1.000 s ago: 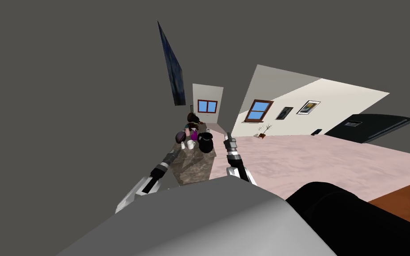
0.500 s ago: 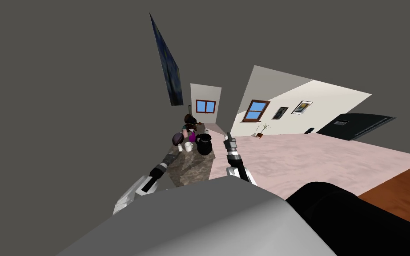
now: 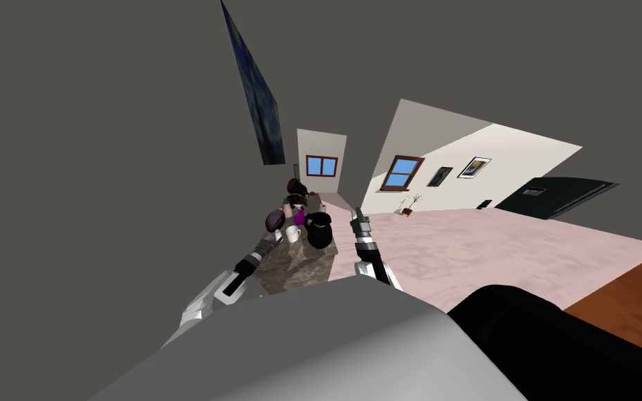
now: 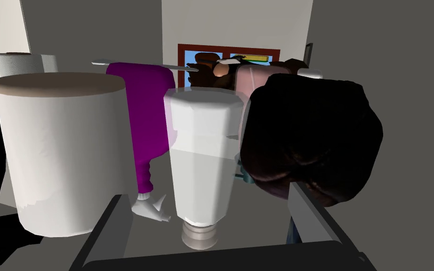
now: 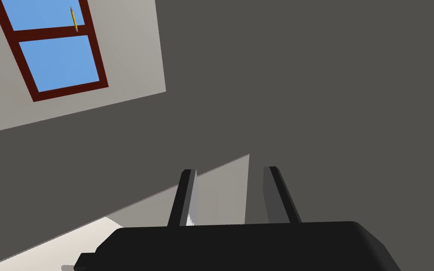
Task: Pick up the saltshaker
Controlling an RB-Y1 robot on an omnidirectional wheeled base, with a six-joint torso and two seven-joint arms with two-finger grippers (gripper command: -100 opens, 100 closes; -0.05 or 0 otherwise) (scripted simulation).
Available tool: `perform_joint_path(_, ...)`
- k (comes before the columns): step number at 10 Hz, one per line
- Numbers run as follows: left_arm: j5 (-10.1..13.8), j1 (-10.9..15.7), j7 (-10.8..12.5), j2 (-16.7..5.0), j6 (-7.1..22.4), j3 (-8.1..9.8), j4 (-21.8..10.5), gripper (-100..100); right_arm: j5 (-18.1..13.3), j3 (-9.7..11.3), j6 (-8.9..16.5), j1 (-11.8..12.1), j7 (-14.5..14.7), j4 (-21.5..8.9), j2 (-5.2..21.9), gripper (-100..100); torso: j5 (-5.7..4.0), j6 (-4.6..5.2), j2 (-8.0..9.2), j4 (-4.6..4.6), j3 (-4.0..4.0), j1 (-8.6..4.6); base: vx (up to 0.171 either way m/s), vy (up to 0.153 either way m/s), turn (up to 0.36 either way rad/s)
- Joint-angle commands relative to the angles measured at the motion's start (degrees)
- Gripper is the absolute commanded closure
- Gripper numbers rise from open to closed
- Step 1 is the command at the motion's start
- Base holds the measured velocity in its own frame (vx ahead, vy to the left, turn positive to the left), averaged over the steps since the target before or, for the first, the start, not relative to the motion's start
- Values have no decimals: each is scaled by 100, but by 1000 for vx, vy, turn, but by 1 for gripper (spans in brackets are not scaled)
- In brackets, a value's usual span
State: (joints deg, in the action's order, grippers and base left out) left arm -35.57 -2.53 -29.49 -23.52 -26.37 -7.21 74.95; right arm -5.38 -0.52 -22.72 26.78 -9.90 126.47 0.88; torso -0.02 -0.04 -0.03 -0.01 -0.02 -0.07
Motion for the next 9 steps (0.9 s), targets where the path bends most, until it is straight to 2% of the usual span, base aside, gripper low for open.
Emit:
perform_joint_path(1,-48,191,-33,38,-152,64,-286,-100,0,0,0,0,0,0,0,0,0,0,0,0,0,0,-22,-35,46)
perform_joint_path(2,-48,191,-33,38,-152,64,-387,-100,0,1,0,-1,0,0,0,0,-1,2,8,1,5,-6,-12,-25,-18)
perform_joint_path(3,-155,467,-54,76,-381,175,-616,-100,0,1,0,-1,0,0,0,0,-1,2,9,2,5,-4,-18,-34,106)
perform_joint_path(5,-155,536,-54,76,-381,175,-890,-100,0,1,0,-1,0,0,0,0,-1,2,11,2,6,-6,-15,-22,12)
perform_joint_path(6,-261,800,-76,114,-610,286,-1085,-100,0,0,0,-1,0,0,0,0,0,2,9,2,6,0,-20,-23,77)
perform_joint_path(8,-261,882,-76,114,-610,286,-1393,-100,0,0,0,-1,0,0,0,0,-1,1,10,2,6,-5,-13,-23,27)
perform_joint_path(9,-368,1124,-98,152,-838,396,-1536,-100,0,0,0,-1,0,0,0,0,0,1,9,1,5,-1,-22,-27,80)
